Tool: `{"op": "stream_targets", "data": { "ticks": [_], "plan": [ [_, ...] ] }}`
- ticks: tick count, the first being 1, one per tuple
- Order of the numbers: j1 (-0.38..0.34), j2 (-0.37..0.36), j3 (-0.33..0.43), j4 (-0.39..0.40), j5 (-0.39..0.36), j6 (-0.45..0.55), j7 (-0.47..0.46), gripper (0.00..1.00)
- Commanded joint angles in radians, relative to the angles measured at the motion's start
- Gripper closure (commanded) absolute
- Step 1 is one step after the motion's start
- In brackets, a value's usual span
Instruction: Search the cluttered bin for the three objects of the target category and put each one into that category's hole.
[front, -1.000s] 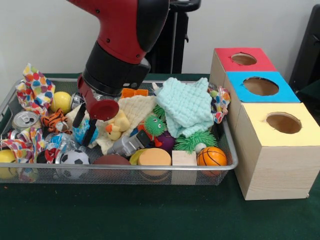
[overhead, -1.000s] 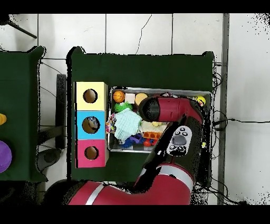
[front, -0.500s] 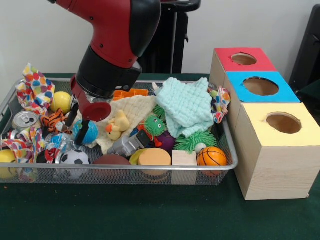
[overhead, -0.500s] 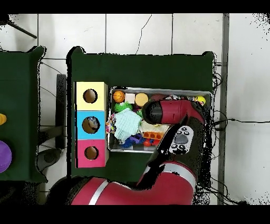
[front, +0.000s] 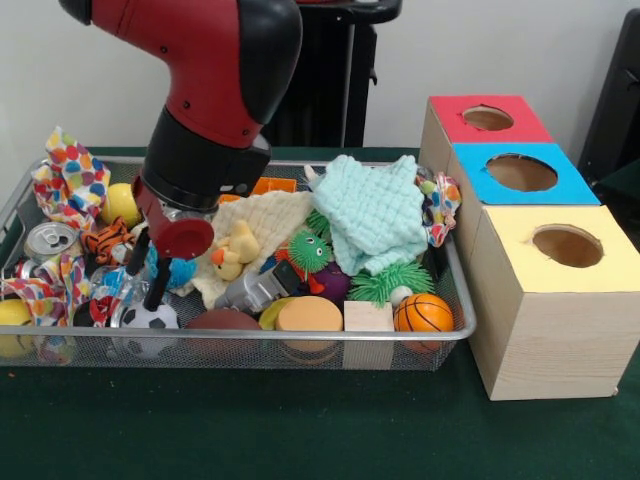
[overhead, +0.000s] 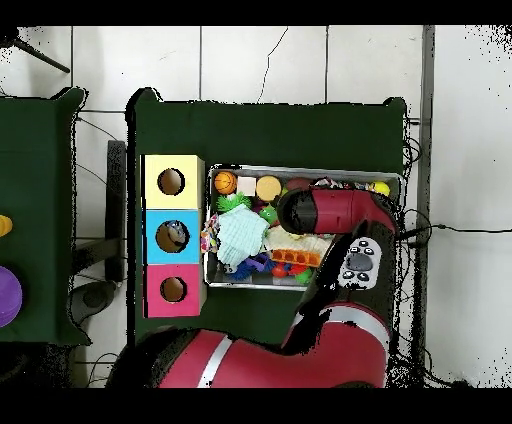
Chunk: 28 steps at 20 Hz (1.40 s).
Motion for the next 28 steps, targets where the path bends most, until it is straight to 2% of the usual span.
{"op": "stream_targets", "data": {
  "ticks": [1,6,14,18,21,28],
  "plan": [
    [-0.048,0.033,0.175,0.026,-0.034,-0.053,-0.121,0.00],
    [-0.062,0.056,0.184,0.004,-0.045,-0.044,-0.124,0.00],
    [-0.051,0.030,0.171,0.025,-0.045,0.020,-0.124,0.00],
    [-0.030,-0.031,0.132,0.055,-0.042,0.147,-0.157,0.00],
    [-0.038,-0.068,0.134,0.080,-0.047,0.174,-0.184,0.00],
    [-0.088,-0.108,0.165,0.143,-0.074,0.124,-0.218,0.00]
  ]
}}
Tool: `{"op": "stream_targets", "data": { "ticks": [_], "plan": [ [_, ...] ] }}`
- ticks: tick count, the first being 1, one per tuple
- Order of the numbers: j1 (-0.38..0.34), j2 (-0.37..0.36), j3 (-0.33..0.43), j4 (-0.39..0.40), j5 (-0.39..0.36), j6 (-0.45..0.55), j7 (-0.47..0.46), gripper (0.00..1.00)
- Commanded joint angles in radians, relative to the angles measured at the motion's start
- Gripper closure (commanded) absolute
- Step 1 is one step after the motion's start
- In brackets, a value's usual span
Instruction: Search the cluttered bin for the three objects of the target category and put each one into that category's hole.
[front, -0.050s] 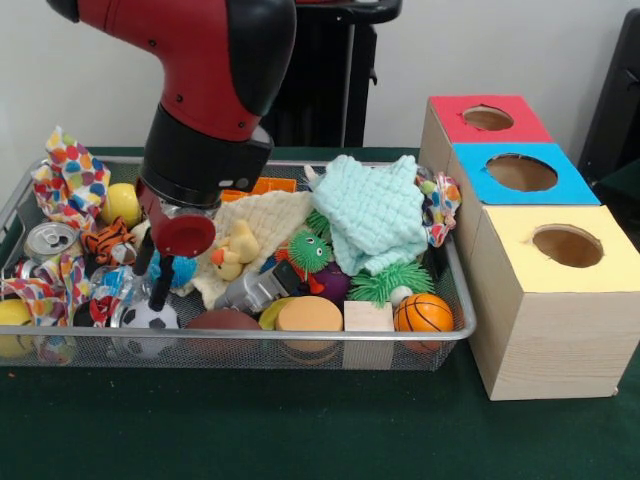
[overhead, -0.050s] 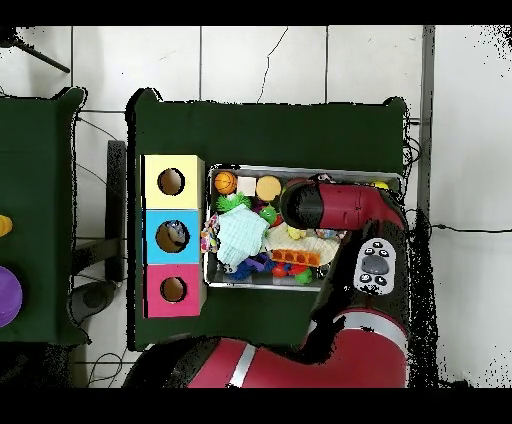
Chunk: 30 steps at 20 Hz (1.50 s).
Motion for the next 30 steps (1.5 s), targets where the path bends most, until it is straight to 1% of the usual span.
{"op": "stream_targets", "data": {
  "ticks": [1,4,6,7,11,15,20,24,28,30],
  "plan": [
    [-0.049,-0.052,0.104,0.145,-0.077,0.055,-0.215,0.00],
    [-0.048,-0.042,0.098,0.173,-0.087,0.017,-0.185,0.00],
    [-0.049,-0.018,0.103,0.185,-0.090,-0.018,-0.153,0.00],
    [-0.037,-0.004,0.090,0.176,-0.098,-0.034,-0.132,0.00],
    [-0.041,0.005,0.104,0.178,-0.095,-0.024,-0.115,0.00],
    [-0.047,0.016,0.115,0.192,-0.095,-0.036,-0.104,0.00],
    [-0.038,0.023,0.106,0.197,-0.098,-0.041,-0.088,0.00],
    [-0.030,0.045,0.093,0.180,-0.105,-0.055,-0.075,0.00],
    [-0.017,0.088,0.064,0.135,-0.124,-0.094,-0.052,0.00],
    [0.007,0.116,0.027,0.104,-0.142,-0.131,-0.016,0.00]
  ]
}}
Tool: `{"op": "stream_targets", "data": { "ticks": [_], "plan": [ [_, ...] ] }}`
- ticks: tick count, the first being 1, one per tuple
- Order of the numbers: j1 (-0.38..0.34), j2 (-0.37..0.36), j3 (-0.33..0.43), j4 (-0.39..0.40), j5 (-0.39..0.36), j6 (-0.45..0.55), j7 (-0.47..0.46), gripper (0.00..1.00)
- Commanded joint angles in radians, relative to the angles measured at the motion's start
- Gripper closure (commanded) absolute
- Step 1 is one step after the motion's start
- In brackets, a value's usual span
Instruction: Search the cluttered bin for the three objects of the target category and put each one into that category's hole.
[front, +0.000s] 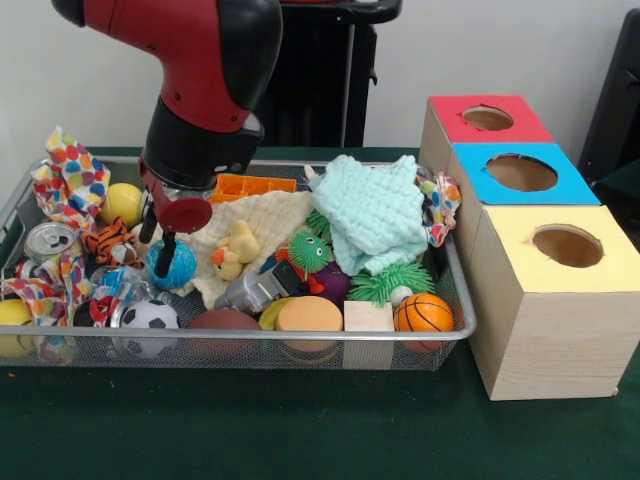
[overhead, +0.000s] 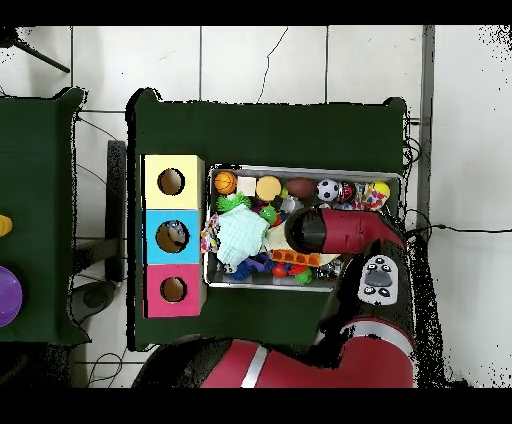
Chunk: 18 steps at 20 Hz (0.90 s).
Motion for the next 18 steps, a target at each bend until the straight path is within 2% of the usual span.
{"op": "stream_targets", "data": {
  "ticks": [1,8,18],
  "plan": [
    [0.044,0.125,0.003,-0.036,-0.085,-0.134,0.006,0.00],
    [0.066,0.195,-0.049,-0.095,-0.085,-0.205,0.034,0.00],
    [0.036,0.243,-0.069,-0.161,-0.075,-0.240,-0.008,0.00]
  ]
}}
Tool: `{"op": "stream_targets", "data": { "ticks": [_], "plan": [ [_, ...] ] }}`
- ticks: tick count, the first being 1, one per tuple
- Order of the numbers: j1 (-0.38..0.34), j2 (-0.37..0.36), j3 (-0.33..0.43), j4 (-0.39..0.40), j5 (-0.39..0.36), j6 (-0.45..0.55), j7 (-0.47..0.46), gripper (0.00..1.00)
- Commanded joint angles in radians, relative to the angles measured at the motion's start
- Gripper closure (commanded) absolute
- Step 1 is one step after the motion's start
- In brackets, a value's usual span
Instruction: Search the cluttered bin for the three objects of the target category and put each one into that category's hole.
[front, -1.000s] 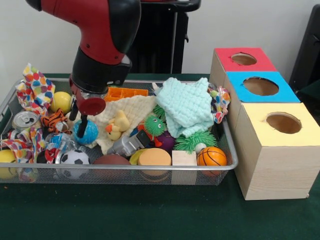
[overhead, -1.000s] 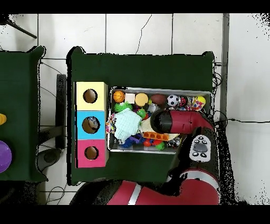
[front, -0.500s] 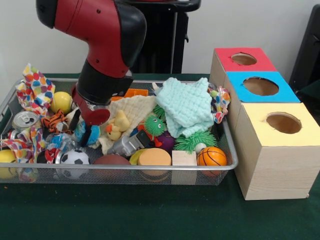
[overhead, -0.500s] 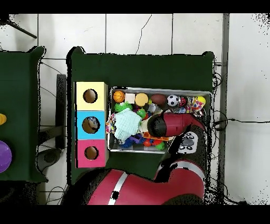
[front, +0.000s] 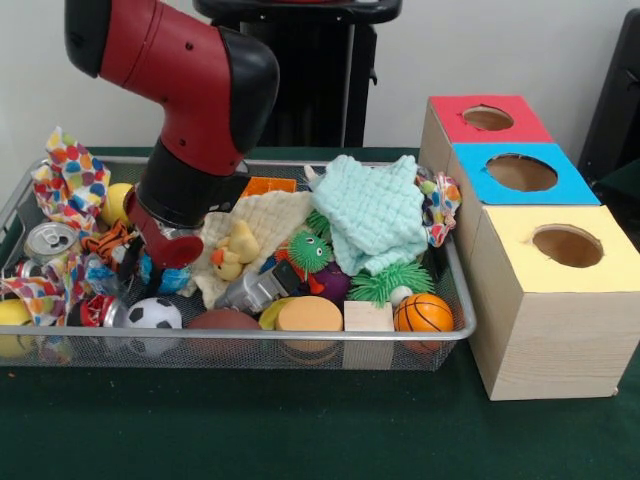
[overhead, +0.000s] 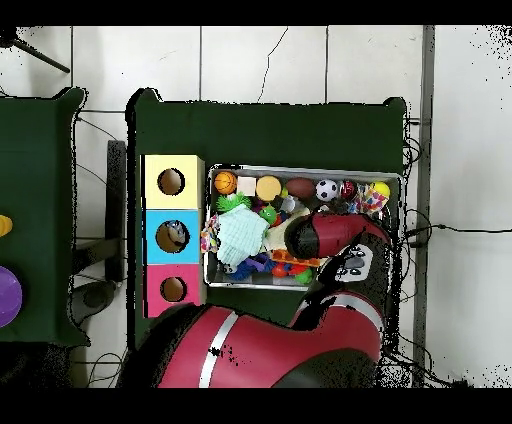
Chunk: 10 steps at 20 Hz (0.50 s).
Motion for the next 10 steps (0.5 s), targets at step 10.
{"op": "stream_targets", "data": {
  "ticks": [10],
  "plan": [
    [0.019,0.041,0.006,-0.048,-0.016,-0.061,0.009,0.00]
  ]
}}
